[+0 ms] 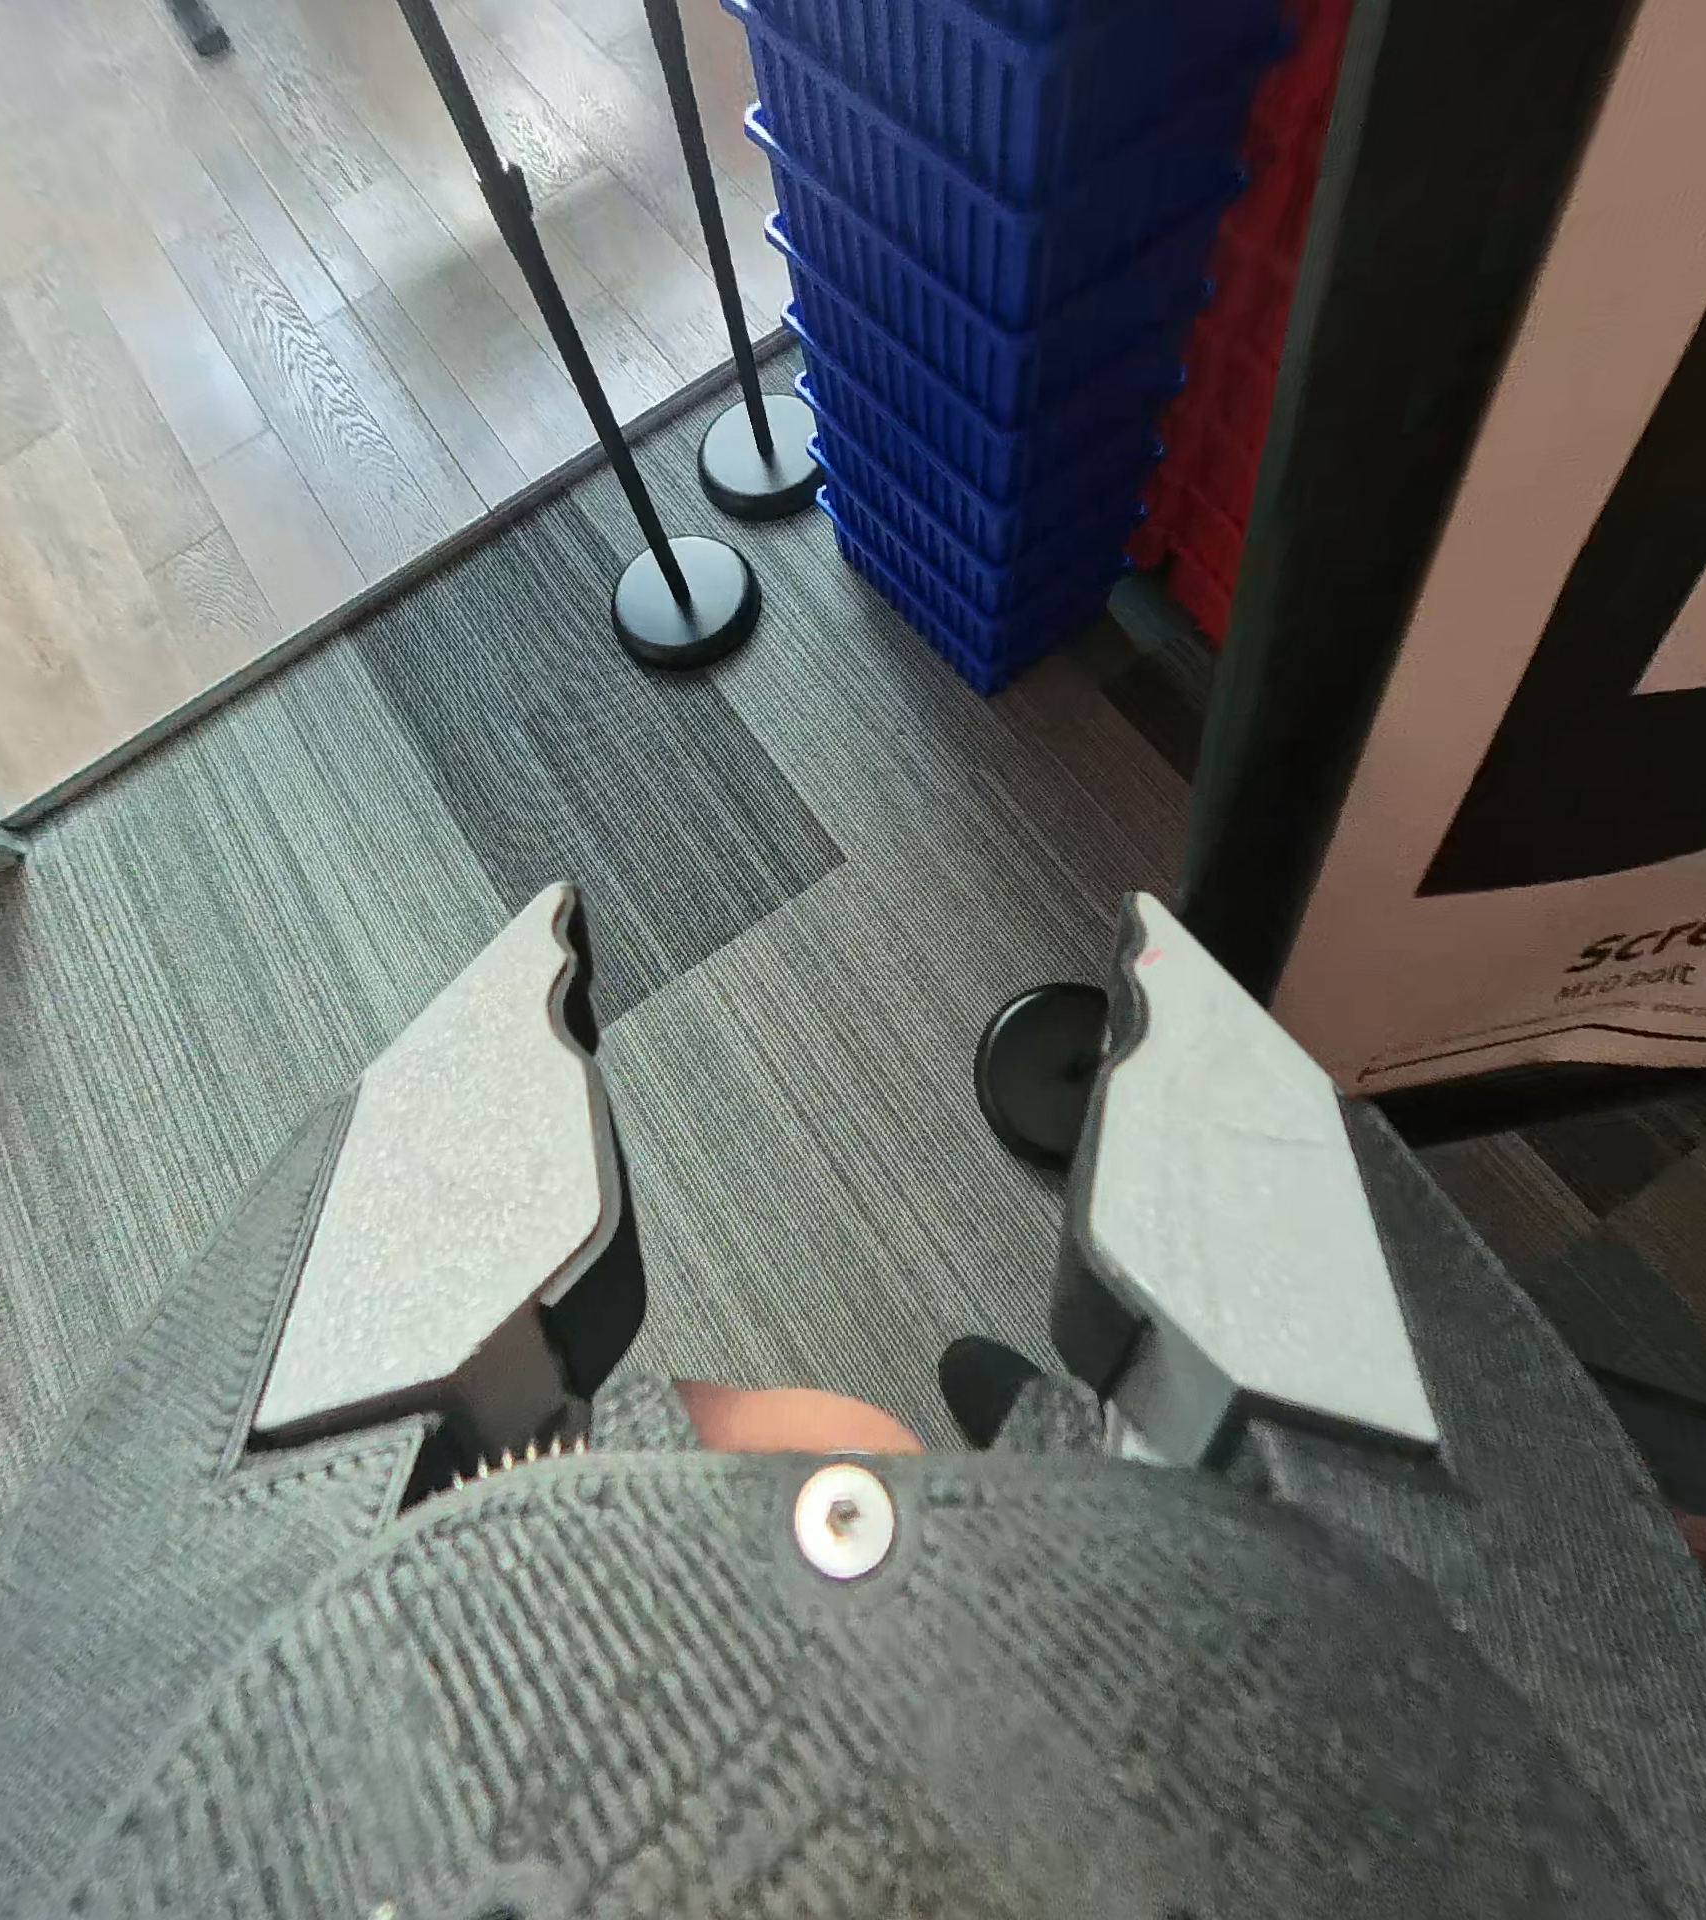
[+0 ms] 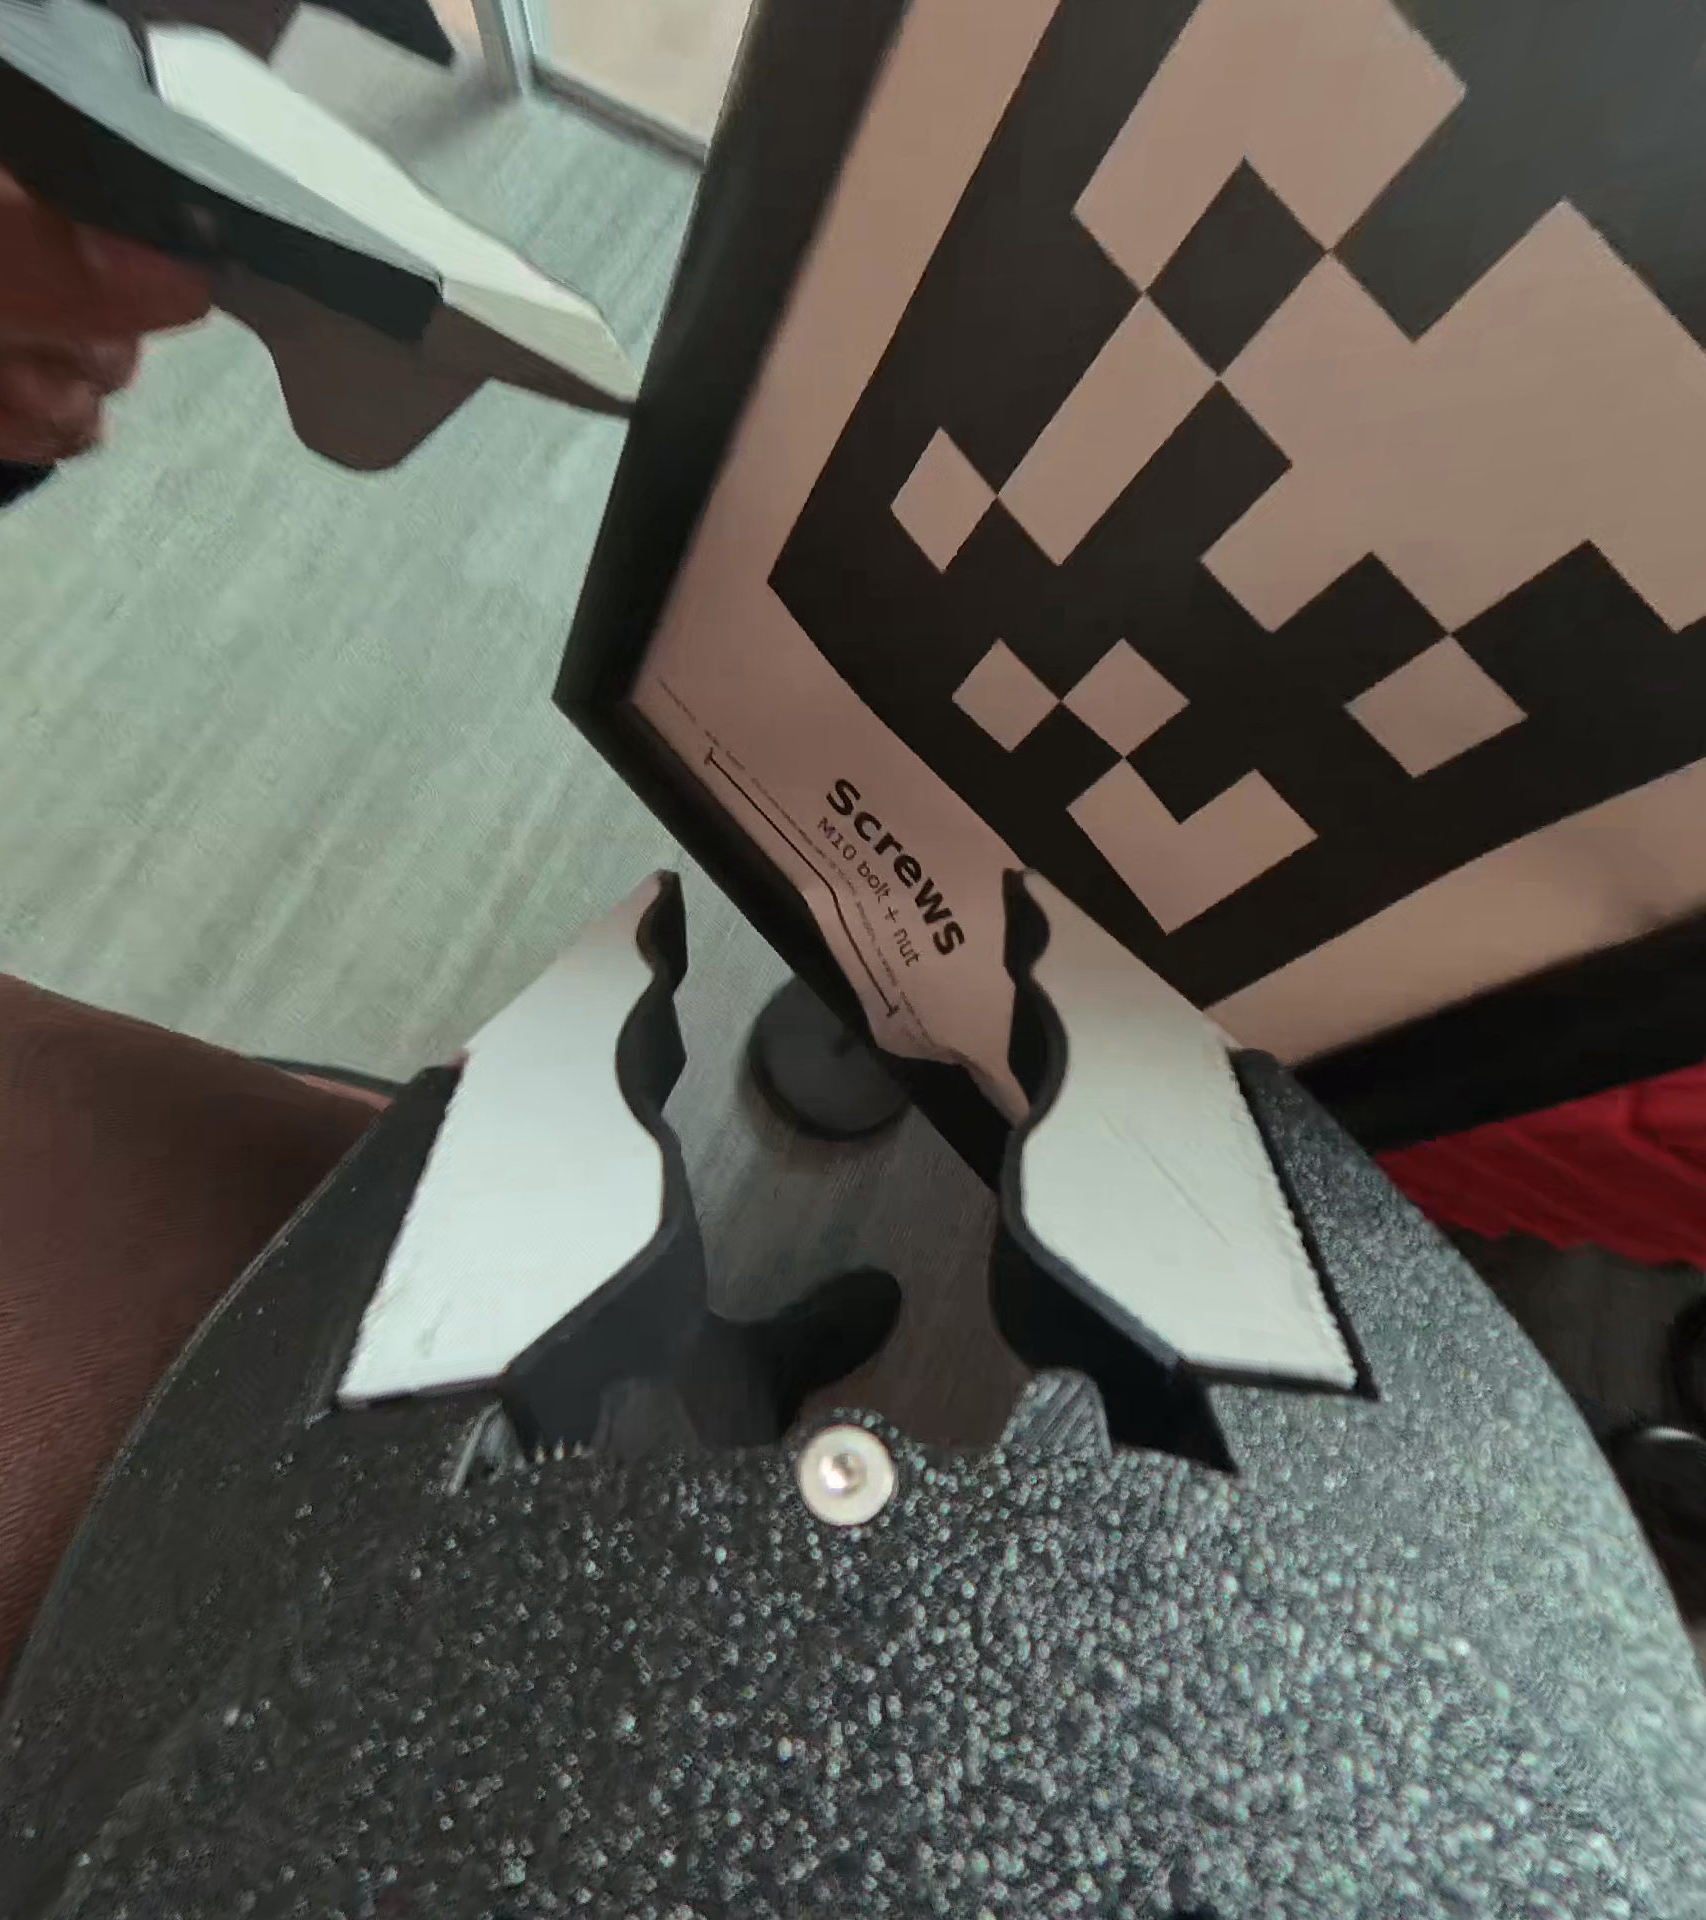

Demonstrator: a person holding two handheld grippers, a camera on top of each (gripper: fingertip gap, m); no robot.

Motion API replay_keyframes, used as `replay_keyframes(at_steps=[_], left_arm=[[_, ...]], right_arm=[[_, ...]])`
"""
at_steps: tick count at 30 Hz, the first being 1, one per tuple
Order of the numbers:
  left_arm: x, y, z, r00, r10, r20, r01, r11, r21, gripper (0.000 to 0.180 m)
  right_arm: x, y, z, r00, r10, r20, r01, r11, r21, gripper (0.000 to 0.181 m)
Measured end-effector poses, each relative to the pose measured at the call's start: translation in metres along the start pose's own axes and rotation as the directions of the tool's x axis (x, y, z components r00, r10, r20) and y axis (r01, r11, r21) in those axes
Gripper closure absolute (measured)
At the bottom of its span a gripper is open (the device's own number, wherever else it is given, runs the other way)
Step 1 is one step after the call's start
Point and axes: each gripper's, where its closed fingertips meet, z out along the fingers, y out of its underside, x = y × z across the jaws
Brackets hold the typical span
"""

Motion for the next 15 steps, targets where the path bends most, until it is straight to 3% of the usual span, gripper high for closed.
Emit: replay_keyframes(at_steps=[2,4,8,10,12,13,15], left_arm=[[0.002,-0.004,-0.002,1.0,0.001,0.007,-0.001,1.0,0.003,0.085],[0.006,-0.01,-0.007,0.999,0.04,0.024,-0.041,0.998,0.041,0.09],[0.006,-0.009,-0.018,0.996,0.083,0.028,-0.085,0.994,0.064,0.085],[0.0,-0.019,-0.033,0.999,0.049,-0.022,-0.047,0.992,0.115,0.083],[0.015,-0.038,-0.062,0.982,0.084,-0.168,-0.05,0.98,0.193,0.082],[0.048,-0.044,-0.085,0.929,0.173,-0.329,-0.093,0.965,0.244,0.091],[0.115,-0.033,-0.12,0.768,0.373,-0.521,-0.25,0.923,0.293,0.127]], right_arm=[[0.012,-0.004,-0.002,0.976,0.212,0.051,-0.214,0.976,0.041,0.123],[0.03,0.0,-0.001,0.955,0.298,0.011,-0.298,0.954,0.038,0.115],[0.005,-0.006,0.001,0.998,0.032,-0.055,-0.031,0.999,0.011,0.12],[0.005,-0.01,-0.003,0.996,0.015,-0.089,-0.013,0.999,0.03,0.128],[0.02,-0.011,-0.011,0.985,0.136,-0.104,-0.131,0.99,0.058,0.126],[0.032,-0.009,-0.016,0.972,0.203,-0.12,-0.195,0.978,0.071,0.122],[0.059,-0.002,-0.029,0.945,0.27,-0.183,-0.255,0.962,0.1,0.117]])
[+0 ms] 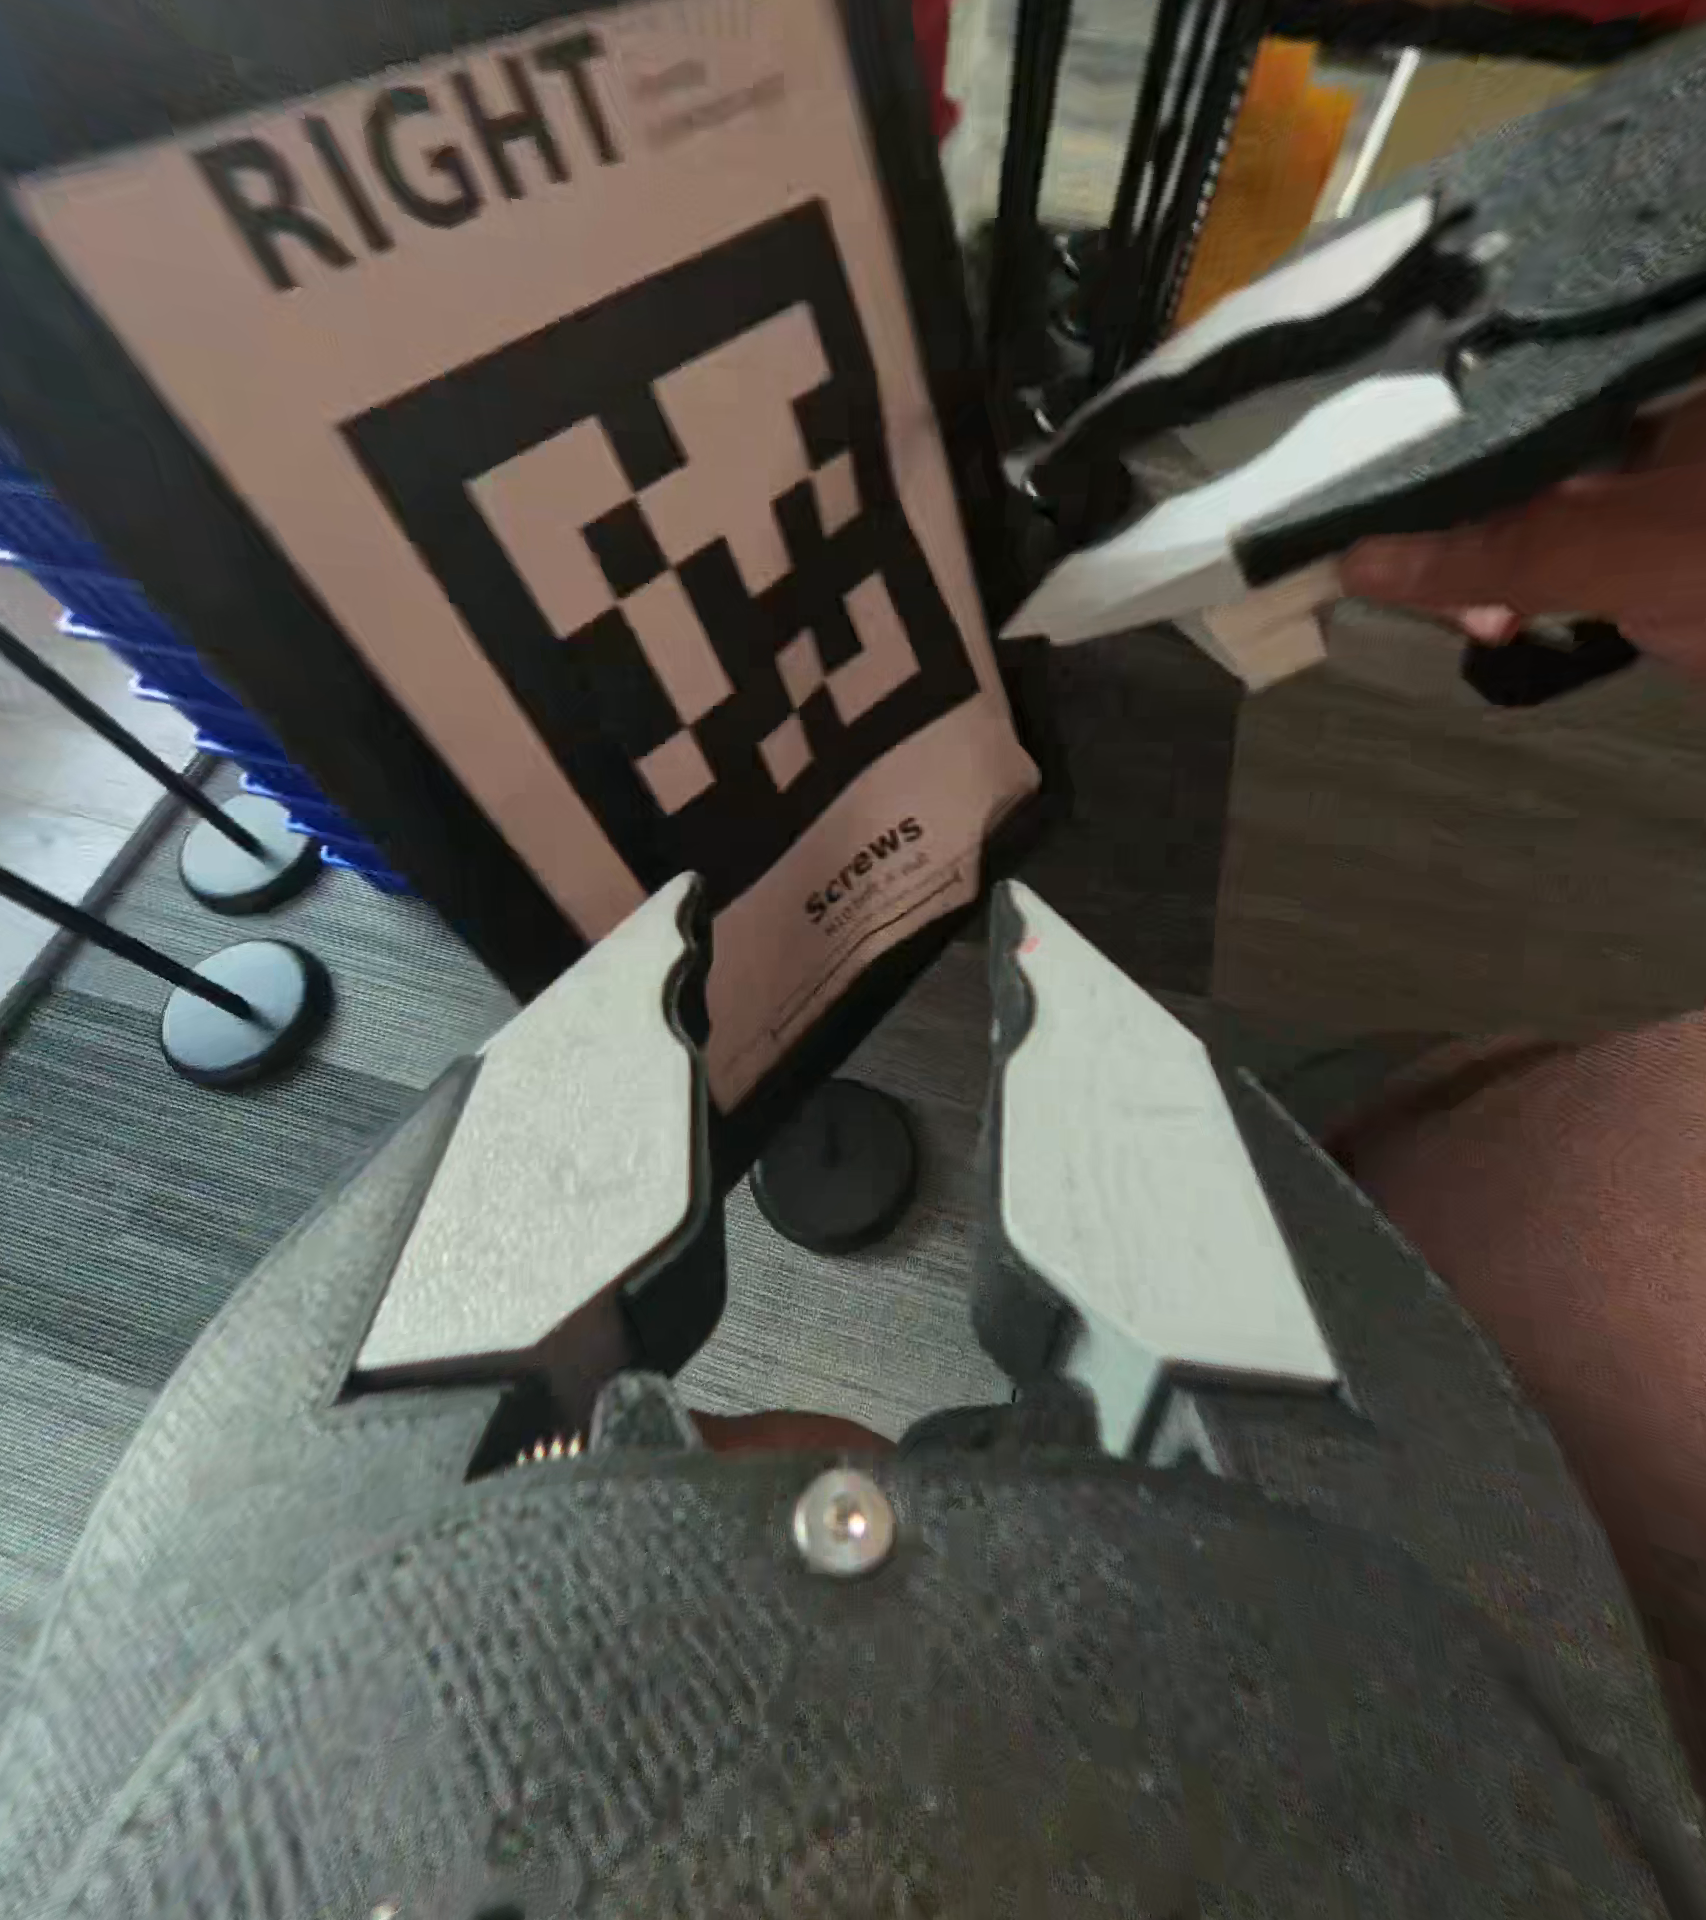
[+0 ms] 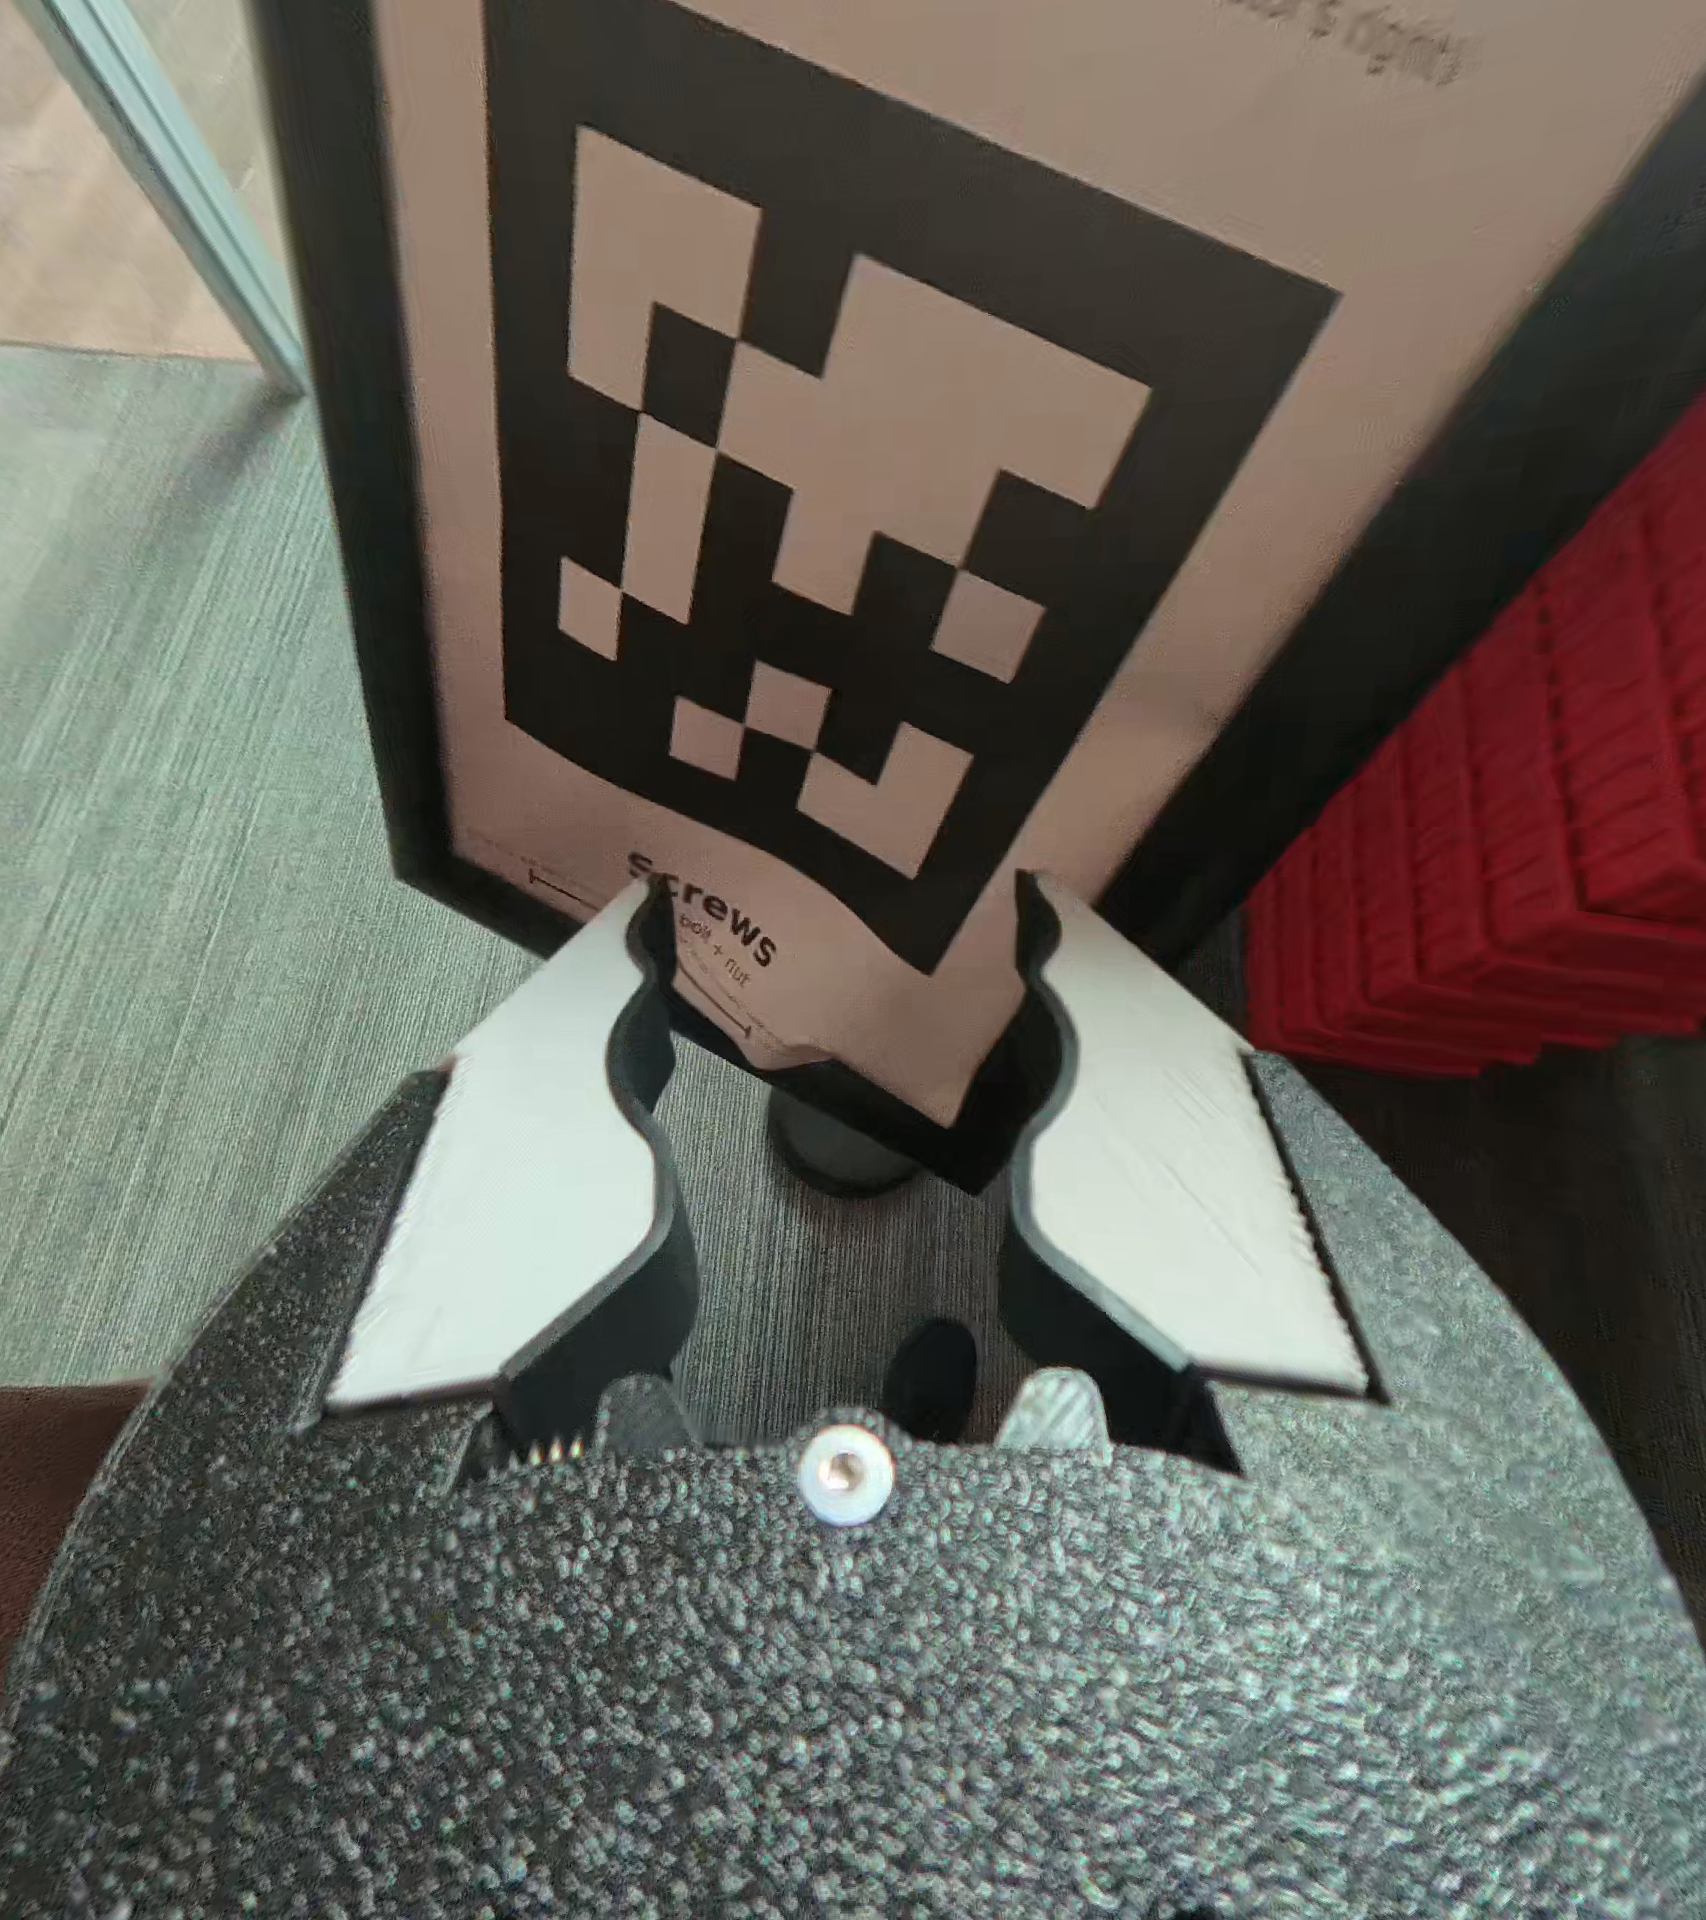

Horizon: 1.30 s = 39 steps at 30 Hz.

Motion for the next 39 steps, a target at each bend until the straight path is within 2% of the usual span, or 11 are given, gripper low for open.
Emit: replay_keyframes(at_steps=[2,3,5,9,10,17,21,26,32,36,39], left_arm=[[0.02,0.007,0.023,0.995,0.096,0.038,-0.091,0.99,-0.11,0.085],[0.028,0.01,0.037,0.99,0.138,0.035,-0.13,0.979,-0.157,0.073],[0.069,0.014,0.057,0.963,0.223,-0.149,-0.249,0.95,-0.191,0.092],[0.101,0.008,0.08,0.894,0.431,-0.12,-0.448,0.869,-0.21,0.087],[0.112,0.012,0.084,0.882,0.453,-0.129,-0.471,0.852,-0.23,0.086],[0.163,0.046,0.102,0.859,0.504,-0.086,-0.494,0.773,-0.399,0.087],[0.152,0.018,0.093,0.884,0.466,0.043,-0.412,0.819,-0.398,0.084],[0.079,-0.025,0.064,0.882,0.376,0.286,-0.278,0.903,-0.329,0.082],[-0.017,-0.067,0.035,0.835,0.205,0.51,-0.152,0.978,-0.144,0.079],[-0.027,-0.06,0.04,0.9,0.164,0.405,-0.144,0.986,-0.079,0.076],[-0.012,-0.025,0.051,0.972,0.129,0.198,-0.113,0.989,-0.091,0.078]], right_arm=[[0.021,0.002,-0.009,0.998,-0.038,-0.049,0.039,0.999,0.009,0.115],[0.024,0.003,-0.013,0.995,-0.083,-0.055,0.083,0.996,0.012,0.112],[0.024,0.005,-0.022,0.982,-0.184,-0.037,0.185,0.982,0.028,0.111],[0.014,0.026,-0.037,0.944,-0.306,0.12,0.303,0.952,0.04,0.112],[0.015,0.032,-0.042,0.929,-0.339,0.146,0.335,0.941,0.053,0.105],[0.072,-0.014,-0.065,0.853,-0.51,0.109,0.491,0.856,0.161,0.107],[0.071,-0.026,-0.067,0.843,-0.526,0.11,0.5,0.843,0.198,0.107],[0.042,0.033,-0.049,0.845,-0.505,0.176,0.491,0.863,0.118,0.107],[-0.006,0.121,-0.02,0.89,-0.372,0.265,0.402,0.913,-0.066,0.108],[-0.043,0.126,-0.007,0.943,-0.113,0.312,0.159,0.979,-0.126,0.108],[-0.036,0.09,0.001,0.929,0.194,0.316,-0.177,0.981,-0.081,0.107]])
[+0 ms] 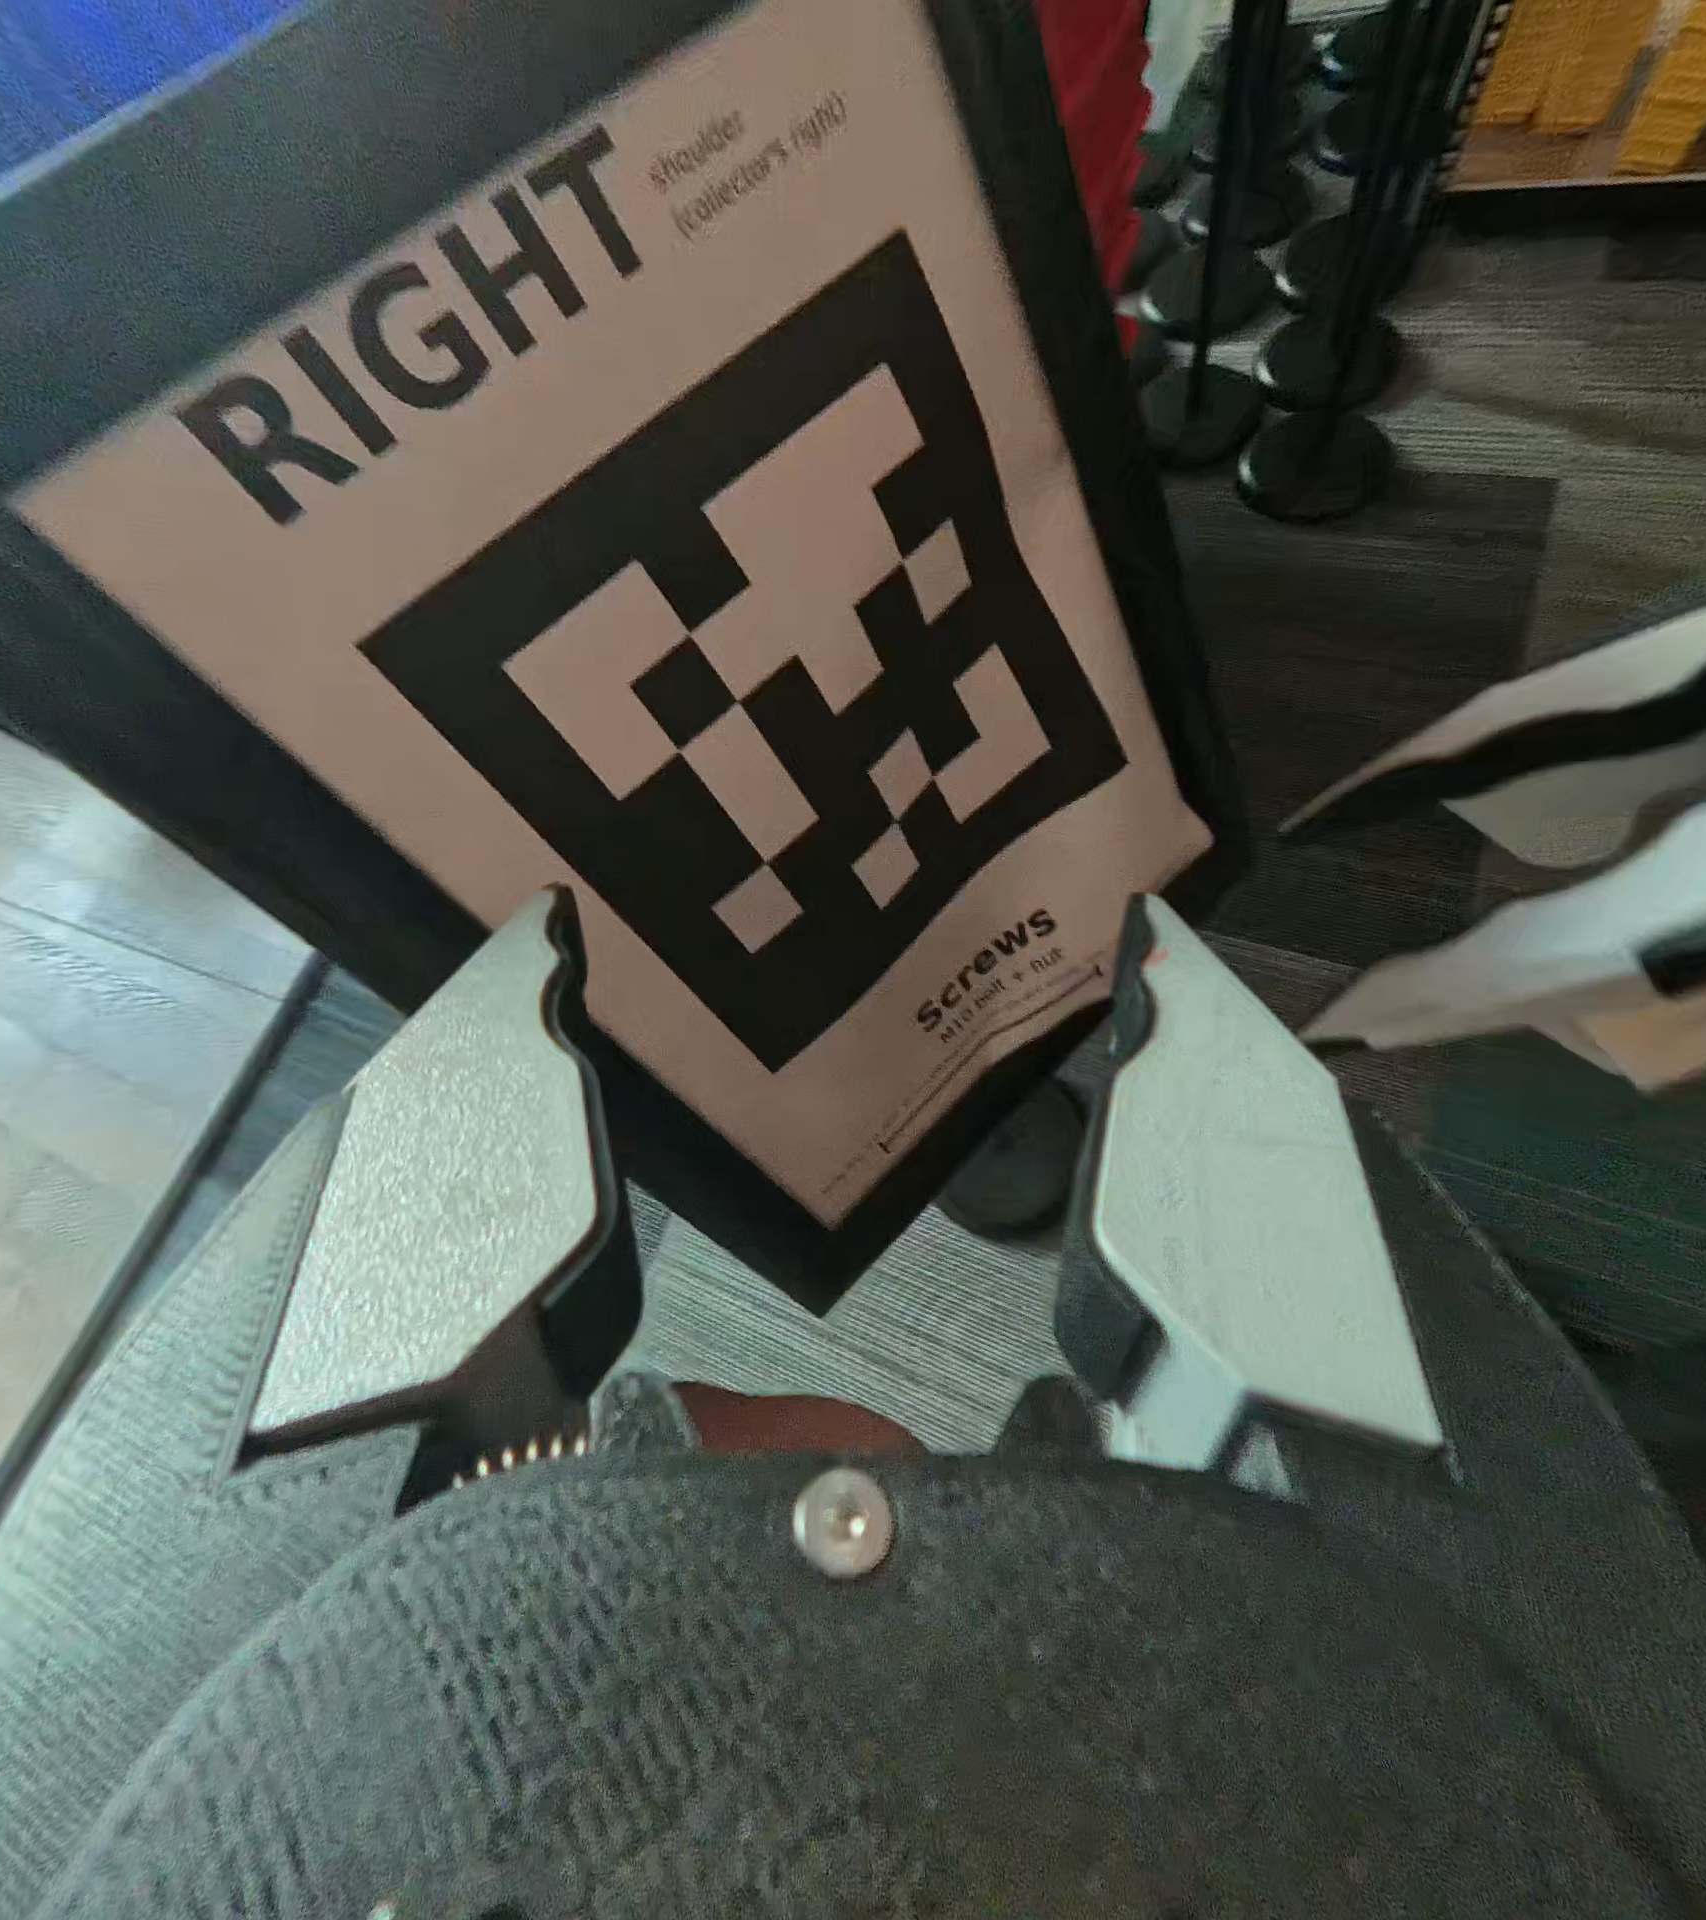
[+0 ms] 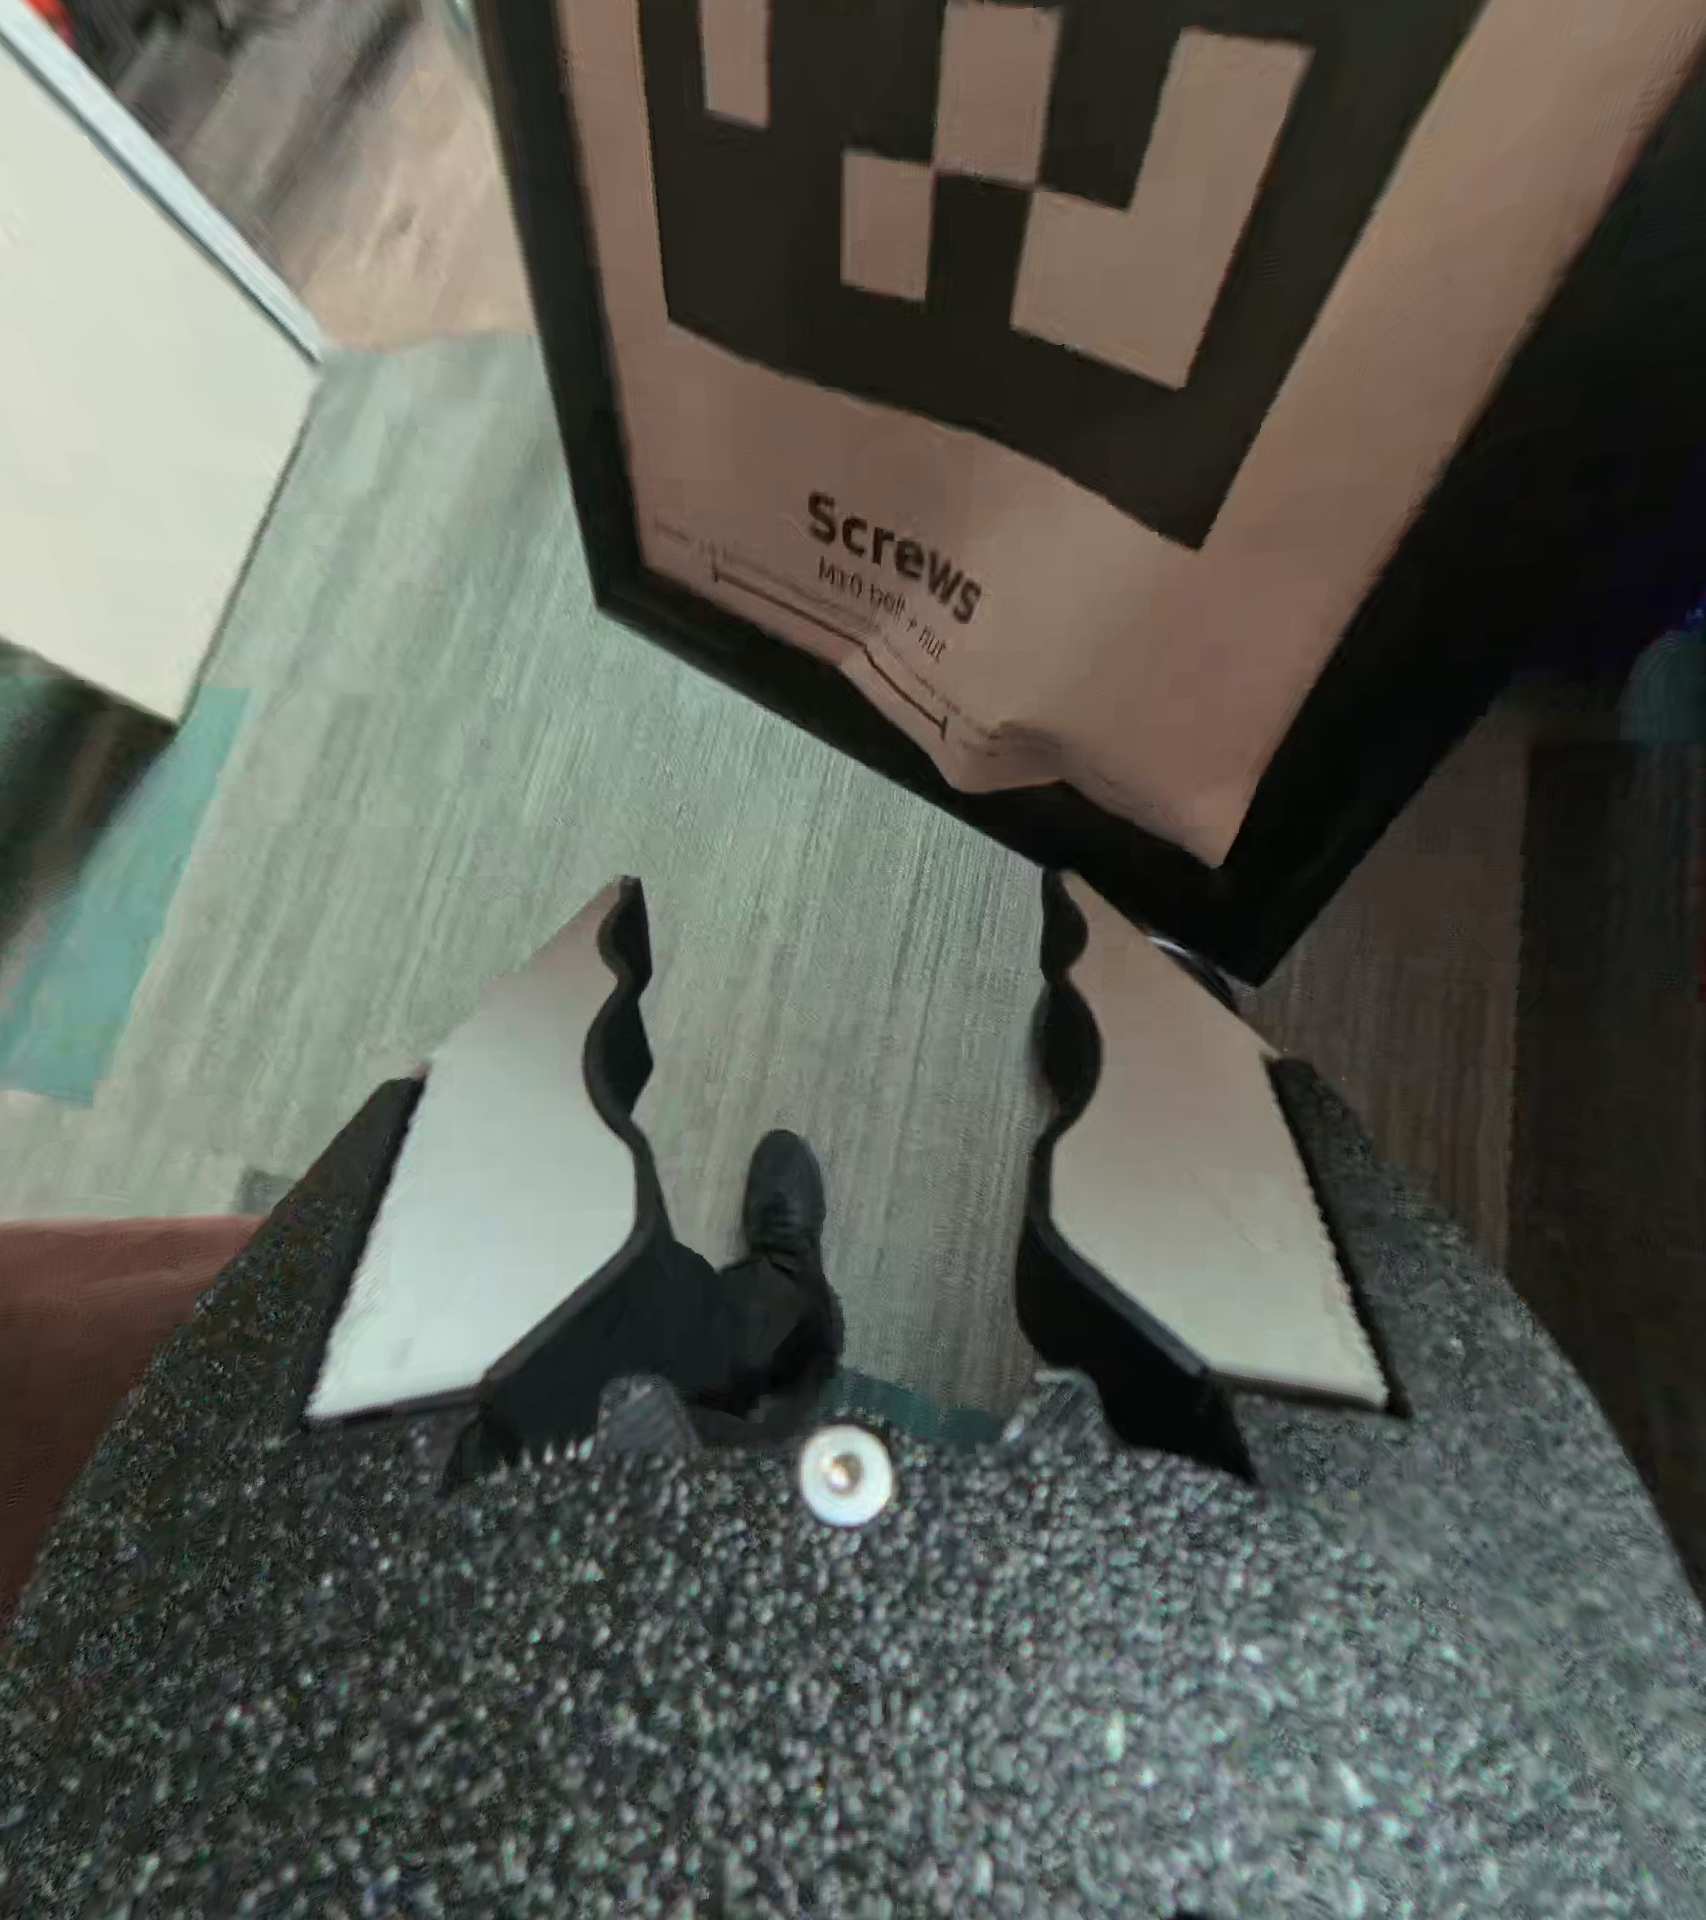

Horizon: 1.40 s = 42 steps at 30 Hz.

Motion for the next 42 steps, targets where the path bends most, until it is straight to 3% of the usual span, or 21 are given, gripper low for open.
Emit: replay_keyframes(at_steps=[2,4,6,9,12,14,16,17,21,23,25,27,28,30,31,33,36,39,41,42], left_arm=[[0.023,0.018,-0.003,0.971,-0.089,-0.22,0.087,0.996,-0.018,0.089],[0.018,0.028,-0.013,0.936,-0.156,-0.317,0.161,0.987,-0.013,0.09],[-0.027,0.033,-0.017,0.953,-0.214,-0.214,0.227,0.973,0.035,0.1],[-0.093,0.03,-0.021,0.936,-0.325,-0.135,0.339,0.936,0.097,0.1],[-0.119,0.021,-0.006,0.914,-0.357,-0.195,0.375,0.925,0.064,0.084],[-0.115,0.014,0.01,0.875,-0.358,-0.327,0.381,0.924,0.009,0.085],[-0.106,0.009,0.021,0.812,-0.388,-0.437,0.396,0.915,-0.077,0.084],[-0.103,0.001,0.023,0.778,-0.389,-0.493,0.405,0.911,-0.081,0.093],[-0.115,-0.025,0.032,0.786,-0.369,-0.495,0.425,0.905,0.0,0.123],[-0.113,-0.037,0.031,0.788,-0.334,-0.518,0.414,0.909,0.044,0.133],[-0.098,-0.037,0.031,0.728,-0.342,-0.595,0.416,0.909,-0.015,0.139],[-0.071,-0.027,0.026,0.589,-0.383,-0.712,0.401,0.903,-0.154,0.136],[-0.064,-0.018,0.028,0.569,-0.401,-0.718,0.382,0.902,-0.201,0.141],[-0.056,0.006,0.036,0.575,-0.441,-0.689,0.352,0.894,-0.279,0.167],[-0.053,0.007,0.036,0.532,-0.488,-0.692,0.398,0.865,-0.305,0.167],[-0.042,0.006,0.026,0.384,-0.578,-0.72,0.459,0.796,-0.394,0.163],[-0.03,0.002,0.018,0.271,-0.612,-0.743,0.453,0.762,-0.463,0.165],[-0.038,-0.001,0.024,0.101,-0.648,-0.755,0.51,0.685,-0.52,0.171],[-0.049,-0.002,0.032,-0.082,-0.662,-0.745,0.581,0.576,-0.576,0.168],[-0.058,-0.004,0.037,-0.146,-0.649,-0.747,0.619,0.529,-0.581,0.164]], right_arm=[[0.02,-0.024,-0.01,0.979,0.202,0.002,-0.201,0.974,0.102,0.106],[0.041,-0.041,-0.031,0.973,0.221,-0.074,-0.206,0.964,0.168,0.107],[0.059,-0.049,-0.055,0.963,0.105,-0.247,-0.068,0.986,0.155,0.112],[0.071,-0.068,-0.085,0.898,-0.077,-0.432,0.125,0.989,0.083,0.119],[0.047,-0.107,-0.084,0.931,-0.096,-0.353,0.156,0.977,0.146,0.123],[0.038,-0.138,-0.079,0.903,-0.214,-0.373,0.28,0.951,0.133,0.121],[0.036,-0.171,-0.072,0.79,-0.419,-0.446,0.483,0.875,0.032,0.121],[0.033,-0.187,-0.067,0.737,-0.506,-0.448,0.561,0.828,-0.013,0.123],[0.021,-0.249,-0.049,0.552,-0.712,-0.433,0.764,0.641,-0.08,0.137],[0.016,-0.264,-0.036,0.449,-0.807,-0.384,0.849,0.519,-0.096,0.137],[0.012,-0.262,-0.019,0.405,-0.876,-0.262,0.895,0.439,-0.081,0.136],[0.015,-0.257,-0.008,0.454,-0.884,-0.112,0.886,0.461,-0.052,0.139],[0.019,-0.254,-0.005,0.474,-0.88,-0.032,0.878,0.475,-0.057,0.139],[0.032,-0.243,0.001,0.461,-0.879,0.124,0.886,0.448,-0.118,0.144],[0.034,-0.239,0.003,0.462,-0.863,0.205,0.887,0.444,-0.128,0.147],[0.031,-0.237,0.007,0.554,-0.736,0.39,0.827,0.543,-0.149,0.158],[0.029,-0.225,0.003,0.646,-0.215,0.732,0.638,0.679,-0.363,0.171],[0.044,-0.223,0.03,0.653,0.184,0.734,0.448,0.688,-0.571,0.17],[0.057,-0.218,0.051,0.679,0.241,0.694,0.397,0.675,-0.622,0.167],[0.063,-0.222,0.061,0.705,0.185,0.684,0.403,0.689,-0.602,0.164]])
